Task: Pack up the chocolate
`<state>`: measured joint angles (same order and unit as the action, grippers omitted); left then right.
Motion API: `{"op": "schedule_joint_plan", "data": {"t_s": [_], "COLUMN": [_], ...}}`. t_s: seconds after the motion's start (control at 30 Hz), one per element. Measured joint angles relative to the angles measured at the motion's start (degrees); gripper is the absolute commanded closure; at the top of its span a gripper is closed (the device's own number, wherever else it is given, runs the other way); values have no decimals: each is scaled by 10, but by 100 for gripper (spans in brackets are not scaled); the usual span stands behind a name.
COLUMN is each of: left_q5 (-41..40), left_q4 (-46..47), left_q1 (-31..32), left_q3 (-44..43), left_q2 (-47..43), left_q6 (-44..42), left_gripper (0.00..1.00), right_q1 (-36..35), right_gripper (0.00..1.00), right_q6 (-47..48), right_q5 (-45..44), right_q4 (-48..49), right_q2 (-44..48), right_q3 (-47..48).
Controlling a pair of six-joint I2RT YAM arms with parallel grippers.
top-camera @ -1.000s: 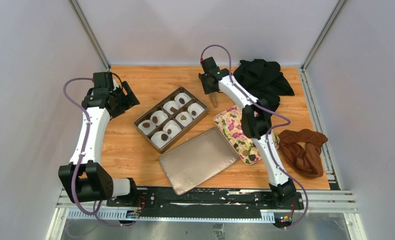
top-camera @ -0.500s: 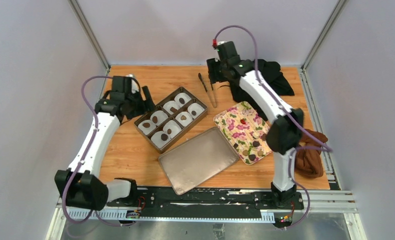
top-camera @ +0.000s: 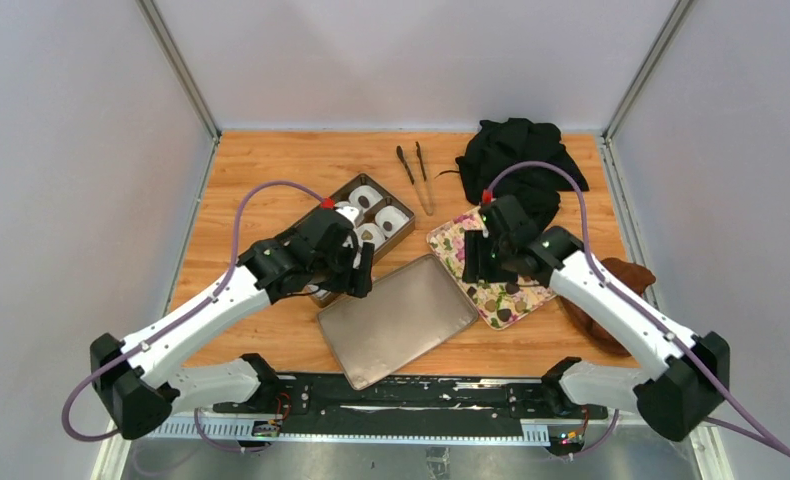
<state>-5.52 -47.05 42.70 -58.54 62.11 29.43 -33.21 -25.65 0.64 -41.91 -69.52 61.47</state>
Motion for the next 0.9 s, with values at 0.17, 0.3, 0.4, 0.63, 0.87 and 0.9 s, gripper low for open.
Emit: {"op": "schedule_joint_plan", "data": {"t_s": [0.17,0.3,0.4,0.63,0.87,0.9], "left_q5": [4,-1,-9,-4,4,5], "left_q4": [0,1,2,2,2,2], "left_q1": [31,36,36,36,36,36], "left_q3": [0,7,18,32,43,43], "left_q2": [23,-10,-50,-76,-91,-93], "left_q6": [-30,-44,-47,-52,-51,-51], "left_gripper": [21,20,20,20,20,20], "right_q1": [-91,-141,-169,-190,-192,-192], "right_gripper": [42,43,44,46,49,51], "right_q6": [-183,-329,-423,-562,-617,-621], "right_q5": [-43,-63,-64,-75,-81,-82], "right_q4": [-69,-89,-85,-51,-2,3], "right_q2": [66,68,53,-4,-69,-75], "right_q3": [-44,-95,-143,-168,-172,-172]}}
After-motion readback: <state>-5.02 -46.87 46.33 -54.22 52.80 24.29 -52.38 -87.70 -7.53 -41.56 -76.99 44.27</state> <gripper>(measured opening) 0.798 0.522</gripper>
